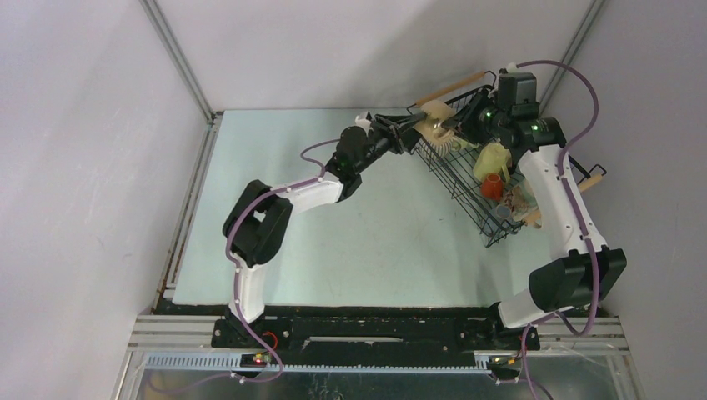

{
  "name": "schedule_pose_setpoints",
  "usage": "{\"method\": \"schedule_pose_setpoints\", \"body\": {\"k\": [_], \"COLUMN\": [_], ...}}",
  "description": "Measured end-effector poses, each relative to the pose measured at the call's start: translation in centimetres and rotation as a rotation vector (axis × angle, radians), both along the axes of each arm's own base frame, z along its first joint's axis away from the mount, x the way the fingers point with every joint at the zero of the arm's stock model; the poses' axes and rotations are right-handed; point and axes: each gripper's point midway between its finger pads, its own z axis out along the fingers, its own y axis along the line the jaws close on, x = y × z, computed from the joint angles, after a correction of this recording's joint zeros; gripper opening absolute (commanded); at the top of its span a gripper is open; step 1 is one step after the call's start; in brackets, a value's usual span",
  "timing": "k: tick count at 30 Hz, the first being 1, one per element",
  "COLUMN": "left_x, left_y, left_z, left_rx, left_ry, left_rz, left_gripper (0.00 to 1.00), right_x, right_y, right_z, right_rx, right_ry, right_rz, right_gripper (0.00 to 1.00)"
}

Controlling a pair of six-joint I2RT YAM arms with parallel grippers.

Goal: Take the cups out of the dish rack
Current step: Place the cup at the center of the board.

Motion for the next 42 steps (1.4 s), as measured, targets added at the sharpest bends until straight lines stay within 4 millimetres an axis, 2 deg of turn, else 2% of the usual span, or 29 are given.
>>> {"method": "schedule_pose_setpoints", "body": {"k": [6,10,19,27,32,36,42], "left_x": [0.1,0.1,0.1,0.5,0.9,2.0,3.2], "left_y": [0.4,0.9,1.5,2.0,2.5,3.3,4.5], "left_z": [1.1,1.9,1.1,1.2,1.2,0.5,-0.4], "left_rx": [-0.046,-0.078,-0.067,-0.050,-0.039,-0.014,0.032], "left_ry": [-0.034,-0.076,-0.092,-0.126,-0.121,-0.101,-0.096], "left_rz": [0.013,0.029,0.036,0.051,0.063,0.088,0.117], "left_gripper": [0.01,0.00,0.00,0.00,0.00,0.00,0.00], "right_x": [0.1,-0.3,-0.8,-0.5,-1.5,-2.1,-2.3], "right_y": [0.2,0.6,1.2,1.8,3.0,3.4,3.3], "right_z": [0.7,0.4,-1.1,-1.1,-0.8,0.6,1.5], "right_rx": [0.073,0.142,0.254,0.280,0.275,0.276,0.263], "right_ry": [-0.019,0.007,0.020,0.007,-0.014,-0.061,-0.101], "right_rz": [-0.014,-0.024,-0.050,-0.043,0.020,0.054,0.064], "right_gripper": [0.00,0.00,0.01,0.41,0.71,0.80,0.84]}}
